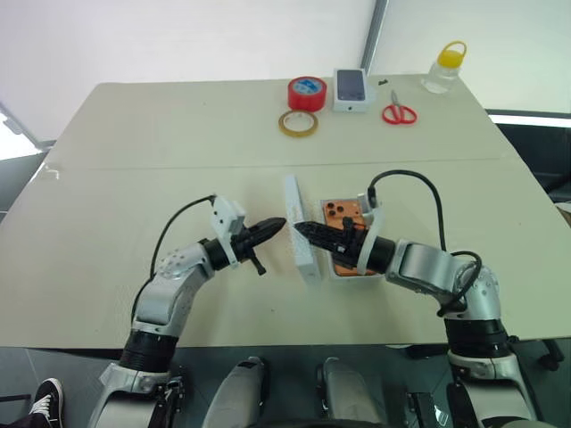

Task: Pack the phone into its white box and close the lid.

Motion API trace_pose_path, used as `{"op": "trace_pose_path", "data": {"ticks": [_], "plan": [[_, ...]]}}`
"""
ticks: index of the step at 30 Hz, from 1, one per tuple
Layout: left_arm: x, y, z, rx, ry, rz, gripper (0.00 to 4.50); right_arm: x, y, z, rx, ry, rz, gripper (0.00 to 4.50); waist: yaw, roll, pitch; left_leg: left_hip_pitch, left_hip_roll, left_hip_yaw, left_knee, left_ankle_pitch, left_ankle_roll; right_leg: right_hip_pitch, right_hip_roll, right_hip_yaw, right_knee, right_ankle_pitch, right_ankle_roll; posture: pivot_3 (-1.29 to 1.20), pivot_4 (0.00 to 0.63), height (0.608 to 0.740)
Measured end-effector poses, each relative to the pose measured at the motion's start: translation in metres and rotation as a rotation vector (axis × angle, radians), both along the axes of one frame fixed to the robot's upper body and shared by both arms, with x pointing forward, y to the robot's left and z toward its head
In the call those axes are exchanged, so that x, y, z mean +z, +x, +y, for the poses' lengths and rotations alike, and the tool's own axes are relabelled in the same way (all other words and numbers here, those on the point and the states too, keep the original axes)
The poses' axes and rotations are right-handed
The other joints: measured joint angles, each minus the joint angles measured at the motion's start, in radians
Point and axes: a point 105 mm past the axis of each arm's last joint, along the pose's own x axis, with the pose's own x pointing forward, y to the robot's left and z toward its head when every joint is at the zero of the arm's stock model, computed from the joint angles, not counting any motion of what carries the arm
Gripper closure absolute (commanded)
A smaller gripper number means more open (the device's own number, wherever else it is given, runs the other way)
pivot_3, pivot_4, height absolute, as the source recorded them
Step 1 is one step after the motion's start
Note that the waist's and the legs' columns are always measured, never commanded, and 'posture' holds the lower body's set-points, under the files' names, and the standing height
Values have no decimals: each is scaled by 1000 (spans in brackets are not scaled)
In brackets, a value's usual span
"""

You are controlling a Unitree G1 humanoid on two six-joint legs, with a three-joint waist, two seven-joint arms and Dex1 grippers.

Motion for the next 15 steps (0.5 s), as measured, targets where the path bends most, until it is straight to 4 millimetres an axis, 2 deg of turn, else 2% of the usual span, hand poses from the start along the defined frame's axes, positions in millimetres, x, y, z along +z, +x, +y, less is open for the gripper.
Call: {"op": "trace_pose_path", "data": {"ticks": [4, 7, 11, 14, 15], "plan": [[-1, 7, -15, -17, -27, 5, 4500, 0, 5, -21, -23, -72, -17, 41, 3, 0, 0, -1, -1, 0, 2, -1, 1, 1, 0, -1, 0, 0, 0, 0, 150, 740], [5, 12, -31, -47, -34, -26, 4500, 16, 7, -45, -13, -171, -126, 41, 4, 0, 1, -1, -1, 0, 3, -1, 2, 2, 0, -1, -1, 0, 1, 0, 150, 740], [4, 13, -52, -84, -58, -17, 4500, 35, 25, -93, -96, -355, -260, 41, 3, -1, 1, -1, -1, 1, 4, -2, 3, 3, 0, -3, -2, -1, 1, 0, 150, 740], [0, 13, -67, -112, -53, -6, 4500, 36, 44, -119, -198, -443, -309, 41, -2, -2, 1, 1, 0, 1, 4, -2, 3, 3, 0, -3, 0, -1, 1, 0, 150, 740], [-2, 13, -73, -120, -54, -6, 4500, 33, 53, -128, -246, -513, -337, 271, -1, -2, 1, 1, 0, 2, 4, -2, 3, 3, 0, -2, 0, -1, 1, 0, 150, 740]]}}
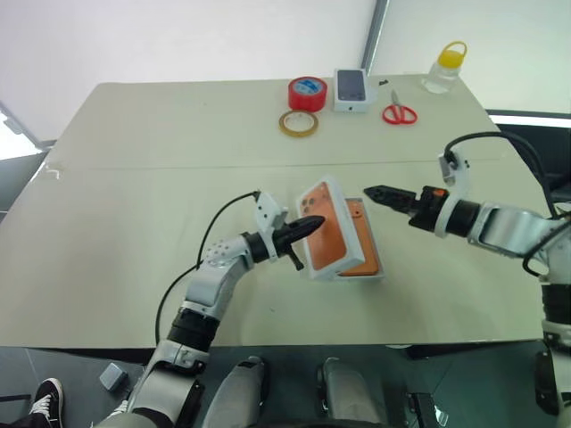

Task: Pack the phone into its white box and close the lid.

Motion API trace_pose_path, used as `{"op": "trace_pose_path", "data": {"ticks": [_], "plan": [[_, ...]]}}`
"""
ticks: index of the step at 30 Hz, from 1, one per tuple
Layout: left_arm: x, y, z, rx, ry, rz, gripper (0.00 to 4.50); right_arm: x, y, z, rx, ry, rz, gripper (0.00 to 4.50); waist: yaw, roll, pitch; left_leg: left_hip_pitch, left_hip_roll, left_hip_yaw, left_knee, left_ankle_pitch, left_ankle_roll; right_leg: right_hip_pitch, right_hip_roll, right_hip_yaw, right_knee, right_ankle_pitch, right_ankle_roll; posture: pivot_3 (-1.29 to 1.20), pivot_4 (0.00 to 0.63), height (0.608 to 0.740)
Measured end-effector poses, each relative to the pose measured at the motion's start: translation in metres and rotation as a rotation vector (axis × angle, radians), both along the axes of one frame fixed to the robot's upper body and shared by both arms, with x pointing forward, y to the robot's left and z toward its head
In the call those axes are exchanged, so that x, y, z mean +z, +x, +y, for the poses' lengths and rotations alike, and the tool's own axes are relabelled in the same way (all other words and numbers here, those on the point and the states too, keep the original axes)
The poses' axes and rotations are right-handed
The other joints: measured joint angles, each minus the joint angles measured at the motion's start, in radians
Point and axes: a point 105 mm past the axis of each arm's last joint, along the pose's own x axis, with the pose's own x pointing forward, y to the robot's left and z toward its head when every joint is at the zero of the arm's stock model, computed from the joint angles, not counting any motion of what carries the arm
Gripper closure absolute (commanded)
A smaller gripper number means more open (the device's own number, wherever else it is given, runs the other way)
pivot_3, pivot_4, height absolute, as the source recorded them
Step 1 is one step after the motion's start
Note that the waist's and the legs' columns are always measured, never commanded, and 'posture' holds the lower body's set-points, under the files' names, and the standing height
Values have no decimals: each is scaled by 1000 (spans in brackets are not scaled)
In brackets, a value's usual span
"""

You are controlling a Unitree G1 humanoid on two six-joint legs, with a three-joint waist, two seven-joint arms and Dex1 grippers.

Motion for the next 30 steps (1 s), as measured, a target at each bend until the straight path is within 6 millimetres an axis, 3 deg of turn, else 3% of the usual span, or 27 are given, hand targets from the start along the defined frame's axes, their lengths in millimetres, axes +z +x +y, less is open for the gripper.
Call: {"op": "trace_pose_path", "data": {"ticks": [2, 4, 7, 9, 14, 18, 21, 26, 30], "plan": [[-2, -2, -7, -15, 4, 1, 4500, -8, 7, -3, -17, -129, -54, 903, 1, 0, 0, 0, 0, 0, 0, 0, 0, -1, 0, 0, 0, 0, 0, 0, 150, 740], [-1, -2, -6, -18, 10, -5, 4500, -23, 5, 5, 45, -327, -123, 1871, 1, 0, 0, -1, 0, 0, -1, 0, 0, -2, 0, 0, 0, -1, 1, 0, 150, 740], [-1, 3, 14, 24, 47, -22, 4500, -52, -3, 17, 159, -564, -202, 3530, 1, 0, 0, -1, 0, 0, -1, 0, -1, -2, 0, 1, 0, -1, 1, 0, 150, 740], [0, 5, 29, 61, 65, -25, 4500, -56, -2, 17, 162, -609, -241, 4468, 1, 0, 0, -1, -1, 0, 0, 0, -1, -2, 0, 1, 0, -1, 1, 0, 150, 740], [3, 17, 63, 187, 102, -27, 4500, -42, 5, 19, 163, -696, -386, 4468, 6, 0, 0, -1, -1, -1, 0, 0, -1, -1, -1, 1, 0, 0, 1, 0, 150, 740], [-14, 29, 74, 264, 188, 5, 4500, -42, 4, 20, 193, -766, -438, 4468, 10, -1, 1, -1, -2, -1, 0, 0, -1, -1, -1, 1, -1, -1, 1, 0, 150, 740], [-33, 27, 64, 233, 225, 64, 4500, -48, 1, 20, 222, -779, -429, 4468, 9, -1, 1, -1, -2, -2, 0, 0, -1, -1, -1, 1, 0, -1, 1, 0, 150, 740], [-34, 23, 32, 130, 244, 53, 4500, -46, -7, 29, 265, -758, -453, 4468, 9, -1, 1, -1, -2, -2, 0, 0, -1, -1, -1, 1, 0, -1, 1, 0, 150, 740], [-33, 21, 24, 100, 235, 49, 4500, -47, -13, 29, 277, -754, -451, 4468, 6, -1, 1, 0, -2, -2, 0, 0, -1, -1, -1, 1, 0, -1, 1, 0, 150, 740]]}}
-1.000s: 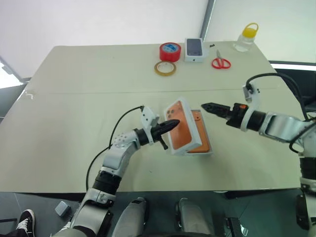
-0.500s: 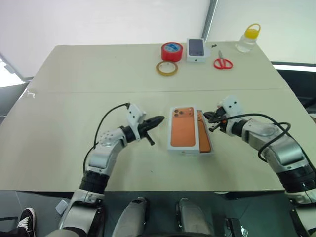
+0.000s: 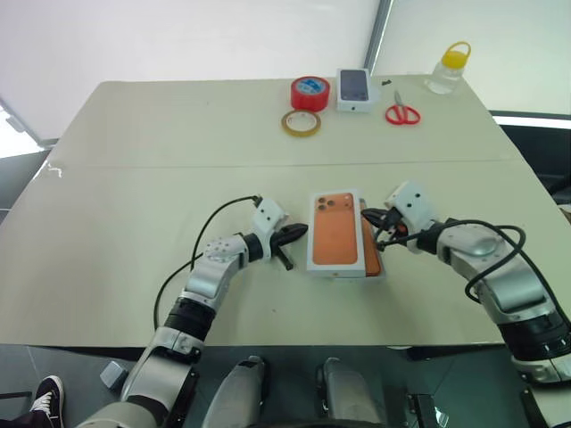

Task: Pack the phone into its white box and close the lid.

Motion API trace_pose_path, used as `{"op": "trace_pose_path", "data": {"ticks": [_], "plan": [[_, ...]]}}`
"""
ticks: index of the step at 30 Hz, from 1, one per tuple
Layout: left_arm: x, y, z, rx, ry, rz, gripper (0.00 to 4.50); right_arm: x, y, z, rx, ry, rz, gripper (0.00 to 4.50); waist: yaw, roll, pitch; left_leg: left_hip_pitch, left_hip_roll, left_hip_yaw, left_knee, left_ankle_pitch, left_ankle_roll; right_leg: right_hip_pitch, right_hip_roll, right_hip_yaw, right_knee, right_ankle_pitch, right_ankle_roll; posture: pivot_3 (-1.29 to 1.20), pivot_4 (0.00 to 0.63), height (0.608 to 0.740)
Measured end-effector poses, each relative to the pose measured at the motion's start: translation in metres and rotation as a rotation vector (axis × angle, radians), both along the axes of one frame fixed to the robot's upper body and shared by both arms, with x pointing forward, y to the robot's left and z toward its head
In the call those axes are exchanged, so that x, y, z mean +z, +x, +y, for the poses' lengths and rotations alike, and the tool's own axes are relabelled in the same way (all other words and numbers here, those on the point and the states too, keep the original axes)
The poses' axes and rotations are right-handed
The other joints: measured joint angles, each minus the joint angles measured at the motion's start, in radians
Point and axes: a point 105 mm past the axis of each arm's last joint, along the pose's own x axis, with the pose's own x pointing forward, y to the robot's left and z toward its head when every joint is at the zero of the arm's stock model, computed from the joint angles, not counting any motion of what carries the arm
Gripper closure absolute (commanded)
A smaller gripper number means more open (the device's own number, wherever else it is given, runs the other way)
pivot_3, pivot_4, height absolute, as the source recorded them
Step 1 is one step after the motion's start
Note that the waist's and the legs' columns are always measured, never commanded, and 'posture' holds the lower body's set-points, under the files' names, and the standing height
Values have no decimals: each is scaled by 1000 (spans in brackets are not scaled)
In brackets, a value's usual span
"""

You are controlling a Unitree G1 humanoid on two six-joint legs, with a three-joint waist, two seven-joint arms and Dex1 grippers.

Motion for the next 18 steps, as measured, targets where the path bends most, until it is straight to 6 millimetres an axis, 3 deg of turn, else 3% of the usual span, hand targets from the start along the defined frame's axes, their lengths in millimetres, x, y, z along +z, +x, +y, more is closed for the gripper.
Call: {"op": "trace_pose_path", "data": {"ticks": [9, 18], "plan": [[1, -6, -16, -44, -26, 11, 4500, 4, 0, -11, -40, -19, -11, 4468, 1, 0, 0, 0, 0, 0, 0, 0, 0, 0, 0, 0, 0, 0, 0, 0, 150, 740], [7, -9, -20, -54, -48, 14, 4500, -6, -6, -19, -58, -63, 9, 4468, 2, 0, 0, 0, 0, 0, 0, 0, 0, 0, 0, 0, 0, 0, 0, 0, 150, 740]]}}
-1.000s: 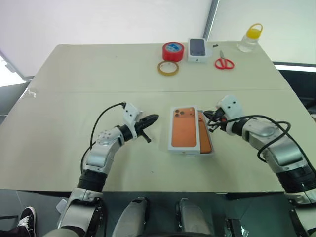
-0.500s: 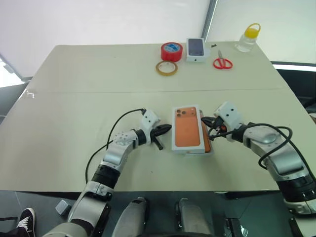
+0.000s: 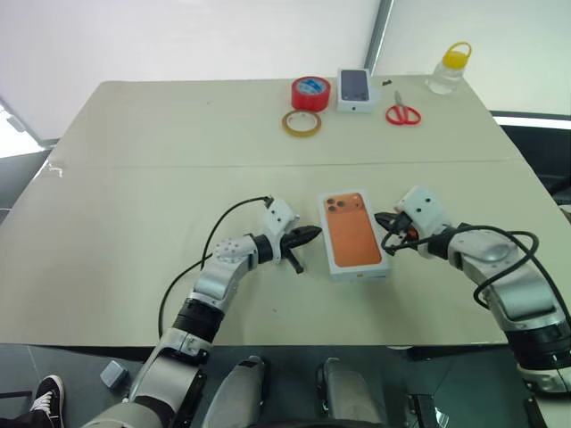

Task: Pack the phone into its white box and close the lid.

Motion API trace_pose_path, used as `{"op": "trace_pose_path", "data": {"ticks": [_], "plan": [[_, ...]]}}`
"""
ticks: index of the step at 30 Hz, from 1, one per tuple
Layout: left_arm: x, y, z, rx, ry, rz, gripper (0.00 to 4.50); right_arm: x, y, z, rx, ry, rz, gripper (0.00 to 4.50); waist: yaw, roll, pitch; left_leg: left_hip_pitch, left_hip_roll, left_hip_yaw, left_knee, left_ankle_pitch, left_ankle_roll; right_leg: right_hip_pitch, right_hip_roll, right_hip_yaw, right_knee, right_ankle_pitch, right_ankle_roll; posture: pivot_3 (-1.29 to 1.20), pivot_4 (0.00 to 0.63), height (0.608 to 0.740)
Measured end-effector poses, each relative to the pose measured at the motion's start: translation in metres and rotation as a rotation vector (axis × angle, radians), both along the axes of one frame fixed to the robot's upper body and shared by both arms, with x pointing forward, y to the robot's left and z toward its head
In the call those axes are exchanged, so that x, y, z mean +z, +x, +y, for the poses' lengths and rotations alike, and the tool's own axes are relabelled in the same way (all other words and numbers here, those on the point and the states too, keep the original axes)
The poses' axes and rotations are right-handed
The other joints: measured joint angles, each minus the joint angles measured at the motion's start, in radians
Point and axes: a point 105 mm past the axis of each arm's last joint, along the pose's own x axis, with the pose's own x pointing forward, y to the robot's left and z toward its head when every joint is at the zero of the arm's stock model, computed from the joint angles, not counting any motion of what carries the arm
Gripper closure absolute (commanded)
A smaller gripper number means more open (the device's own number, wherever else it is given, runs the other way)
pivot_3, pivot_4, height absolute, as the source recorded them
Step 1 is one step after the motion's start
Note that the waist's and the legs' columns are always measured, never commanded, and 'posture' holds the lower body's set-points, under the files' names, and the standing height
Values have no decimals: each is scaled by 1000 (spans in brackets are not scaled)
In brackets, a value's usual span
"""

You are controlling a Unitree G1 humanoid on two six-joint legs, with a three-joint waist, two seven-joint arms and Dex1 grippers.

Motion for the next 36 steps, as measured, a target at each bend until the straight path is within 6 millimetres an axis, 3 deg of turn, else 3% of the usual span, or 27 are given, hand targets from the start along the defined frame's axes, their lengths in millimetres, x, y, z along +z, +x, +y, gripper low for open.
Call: {"op": "trace_pose_path", "data": {"ticks": [29, 33, 36], "plan": [[-3, 0, 0, 4, 18, -1, 4500, -13, -6, -6, -2, -83, 6, 4468, -2, 0, 0, 0, 0, 0, 0, 0, -1, 0, 0, 0, 1, 0, 0, 0, 150, 740], [9, 4, 11, 35, -25, -9, 4500, -7, -1, -14, -30, -76, -14, 4468, -3, 0, 0, 0, 0, 0, 0, 1, -1, 0, 0, 0, 1, 0, 0, 0, 150, 740], [21, 12, 19, 65, -49, -22, 4500, 10, 8, -23, -65, -53, -63, 4468, -2, 0, 0, 0, 0, 0, 0, 1, -1, 0, 0, 0, 1, 0, 0, 0, 150, 740]]}}
